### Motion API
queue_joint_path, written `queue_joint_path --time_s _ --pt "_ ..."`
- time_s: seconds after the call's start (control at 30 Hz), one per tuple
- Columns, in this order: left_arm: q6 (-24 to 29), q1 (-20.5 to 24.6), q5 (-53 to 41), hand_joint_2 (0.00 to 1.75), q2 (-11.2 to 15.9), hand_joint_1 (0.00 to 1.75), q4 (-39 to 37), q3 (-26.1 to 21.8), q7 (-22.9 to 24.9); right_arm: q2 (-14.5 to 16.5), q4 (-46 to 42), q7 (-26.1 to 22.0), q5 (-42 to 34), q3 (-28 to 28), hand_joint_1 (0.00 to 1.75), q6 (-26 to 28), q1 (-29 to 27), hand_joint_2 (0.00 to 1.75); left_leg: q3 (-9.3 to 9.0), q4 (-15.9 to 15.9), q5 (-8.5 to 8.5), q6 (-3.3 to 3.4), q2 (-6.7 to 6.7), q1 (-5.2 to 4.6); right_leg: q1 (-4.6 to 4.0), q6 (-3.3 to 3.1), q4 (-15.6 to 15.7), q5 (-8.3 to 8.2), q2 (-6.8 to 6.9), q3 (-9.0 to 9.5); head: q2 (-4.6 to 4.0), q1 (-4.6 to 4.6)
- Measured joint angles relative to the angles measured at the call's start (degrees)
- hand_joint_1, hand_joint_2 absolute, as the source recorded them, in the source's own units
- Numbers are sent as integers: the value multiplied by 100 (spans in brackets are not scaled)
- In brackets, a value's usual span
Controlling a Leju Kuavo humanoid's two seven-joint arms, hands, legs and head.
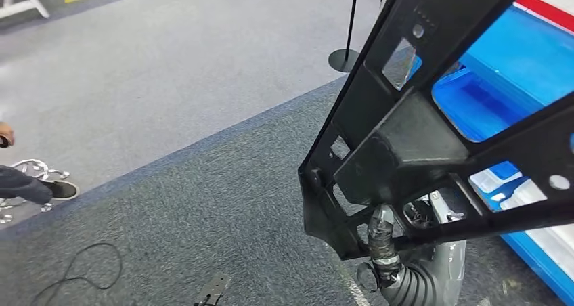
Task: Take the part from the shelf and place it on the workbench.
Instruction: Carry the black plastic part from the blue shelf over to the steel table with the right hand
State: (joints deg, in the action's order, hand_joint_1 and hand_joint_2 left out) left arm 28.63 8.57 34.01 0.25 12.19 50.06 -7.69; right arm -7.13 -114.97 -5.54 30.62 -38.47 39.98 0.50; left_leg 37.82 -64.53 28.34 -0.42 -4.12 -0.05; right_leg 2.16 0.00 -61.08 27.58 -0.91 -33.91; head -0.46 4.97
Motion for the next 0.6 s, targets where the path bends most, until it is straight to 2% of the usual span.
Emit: queue_joint_path --time_s 0.03,0.07,0.1,0.13,0.17,0.2,0.27,0.3,0.33,0.37,0.4,0.43,0.47,0.5,0.53,0.57,0.6 --pt "37 73 69 175 -31 0 67 36 90 -1 1 31 8 0 175 0 -14 175 169 -339 158 -32 178 1 -7 -13 5 6 80 7 0 30" --pt "88 152 147 175 -54 0 143 89 189 -1 -1 81 26 0 175 1 -26 175 352 -693 295 -54 281 18 -15 -22 6 13 171 11 0 47" --pt "160 220 206 175 -78 0 241 162 310 -3 -2 149 53 0 175 1 -37 175 485 -947 358 -65 331 31 -21 -27 6 24 256 17 0 47" --pt "250 267 189 175 -97 0 356 238 447 -6 -5 223 92 0 175 2 -52 175 529 -1023 325 -64 357 38 -26 -27 6 36 336 29 0 50" --pt "357 294 115 175 -109 0 492 307 626 -10 -14 299 134 0 175 2 -69 175 464 -892 197 -48 383 40 -30 -24 6 51 408 48 0 50" --pt "469 306 -19 175 -114 0 647 357 832 -14 -30 370 180 0 175 2 -88 175 299 -577 6 -16 433 33 -36 -19 8 70 475 77 0 51" --pt "716 325 -452 175 -95 0 1042 408 1388 -24 -84 482 272 1 175 3 -139 175 -75 141 -261 93 704 -39 -60 3 24 107 600 141 0 47" --pt "834 337 -732 175 -73 0 1289 426 1731 -29 -113 517 314 2 175 4 -170 175 -190 360 -306 149 823 -82 -74 26 42 117 656 165 0 48" --pt "934 345 -1037 175 -31 0 1577 446 2100 -36 -136 546 349 3 175 5 -200 175 -231 456 -295 193 894 -121 -86 50 64 122 717 185 0 46" --pt "996 340 -1372 175 20 0 1889 466 2481 -43 -153 567 379 4 175 6 -230 175 -236 486 -293 222 872 -144 -101 77 89 124 784 209 0 49" --pt "1023 317 -1693 175 74 0 2214 480 2842 -48 -174 583 401 5 175 7 -252 175 -255 527 -309 248 795 -126 -106 111 114 135 829 232 0 50" --pt "1010 283 -2018 175 130 0 2550 486 3126 -56 -190 593 422 6 175 7 -270 175 -285 584 -331 268 721 -110 -106 139 101 167 787 252 0 43" --pt "974 253 -2316 175 170 0 2860 488 3331 -65 -210 593 445 8 175 7 -289 175 -321 637 -353 295 650 -87 -105 159 5 243 662 229 0 40" --pt "924 234 -2570 175 202 0 3174 488 3446 -74 -227 590 464 11 175 7 -311 175 -359 682 -374 326 568 -63 -103 174 -223 375 480 134 0 25" --pt "870 226 -2759 175 222 0 3439 488 3483 -86 -236 588 479 15 175 8 -339 175 -372 696 -379 351 491 -57 -97 174 -563 541 284 -21 0 8" --pt "830 219 -2875 175 238 0 3663 488 3496 -96 -243 586 489 19 175 8 -371 175 -375 697 -378 375 408 -53 -99 174 -967 717 162 -232 0 -4" --pt "804 196 -2950 175 262 0 3873 488 3504 -104 -245 586 492 22 175 9 -400 175 -376 693 -373 389 319 -52 -100 182 -1325 837 103 -435 0 -18"
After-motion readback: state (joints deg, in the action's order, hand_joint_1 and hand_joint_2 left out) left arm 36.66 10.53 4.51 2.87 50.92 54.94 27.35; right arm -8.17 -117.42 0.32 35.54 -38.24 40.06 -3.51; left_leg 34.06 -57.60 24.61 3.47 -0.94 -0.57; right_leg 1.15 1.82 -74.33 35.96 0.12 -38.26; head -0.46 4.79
